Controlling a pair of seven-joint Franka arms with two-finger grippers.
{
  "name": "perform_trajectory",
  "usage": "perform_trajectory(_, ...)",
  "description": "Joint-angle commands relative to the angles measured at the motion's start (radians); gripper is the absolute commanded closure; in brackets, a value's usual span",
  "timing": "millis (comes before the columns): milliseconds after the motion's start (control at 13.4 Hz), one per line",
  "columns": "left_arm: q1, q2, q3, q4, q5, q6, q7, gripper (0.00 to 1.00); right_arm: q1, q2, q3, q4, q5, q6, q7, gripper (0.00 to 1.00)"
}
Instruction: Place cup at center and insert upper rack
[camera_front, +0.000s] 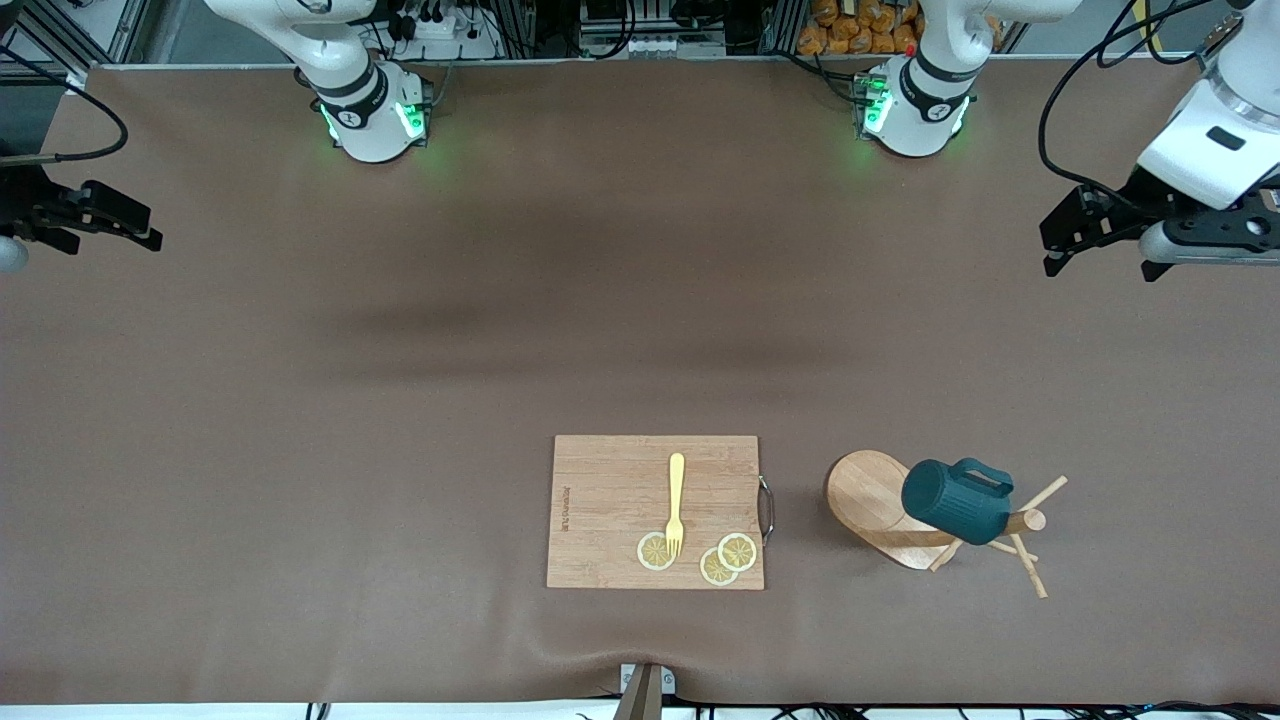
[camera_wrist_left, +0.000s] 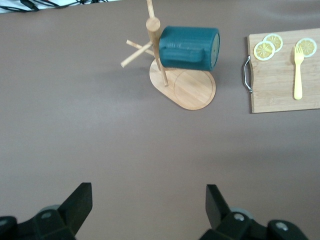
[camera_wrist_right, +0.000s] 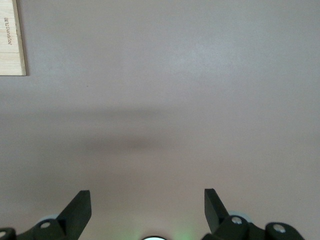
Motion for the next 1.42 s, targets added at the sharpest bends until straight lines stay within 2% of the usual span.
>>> perform_trajectory(0, 0.052, 0.068, -0.017, 0.083, 0.012, -0.031, 0.001, 0.00, 0.002, -0.020, 0.003, -0.014, -0.014, 0.005, -0.001, 0.00)
perform_trajectory(149, 0.091, 0.087, -0.055, 0.092, 0.005, -0.010, 0.021, 0.00, 0.002, -0.019, 0.003, -0.016, -0.016, 0.007, 0.001, 0.00)
perform_trajectory(298, 0.204, 0.085, -0.180, 0.089, 0.011, -0.005, 0.011, 0.00, 0.002, -0.019, 0.003, -0.016, -0.016, 0.008, 0.001, 0.00)
perform_trajectory(373, 0.230, 0.084, -0.198, 0.088, 0.013, -0.007, 0.011, 0.00, 0.001, -0.019, 0.002, -0.016, -0.014, 0.008, 0.001, 0.00)
perform_trajectory(522, 0.327, 0.073, -0.288, 0.068, 0.011, -0.007, 0.021, 0.00, -0.003, -0.019, 0.002, -0.016, -0.014, 0.005, 0.001, 0.00)
perform_trajectory(671, 0.341, 0.064, -0.299, 0.063, 0.011, -0.013, 0.021, 0.00, 0.001, -0.017, 0.002, -0.016, -0.014, 0.008, 0.002, 0.00)
perform_trajectory(1118, 0.313, 0.032, -0.258, 0.035, 0.001, -0.057, -0.003, 0.00, 0.001, -0.016, 0.002, -0.016, -0.014, 0.008, 0.002, 0.00)
perform_trajectory(1341, 0.298, 0.007, -0.241, 0.011, -0.056, -0.115, -0.052, 0.00, 0.001, -0.019, 0.002, -0.022, -0.014, 0.010, 0.002, 0.00)
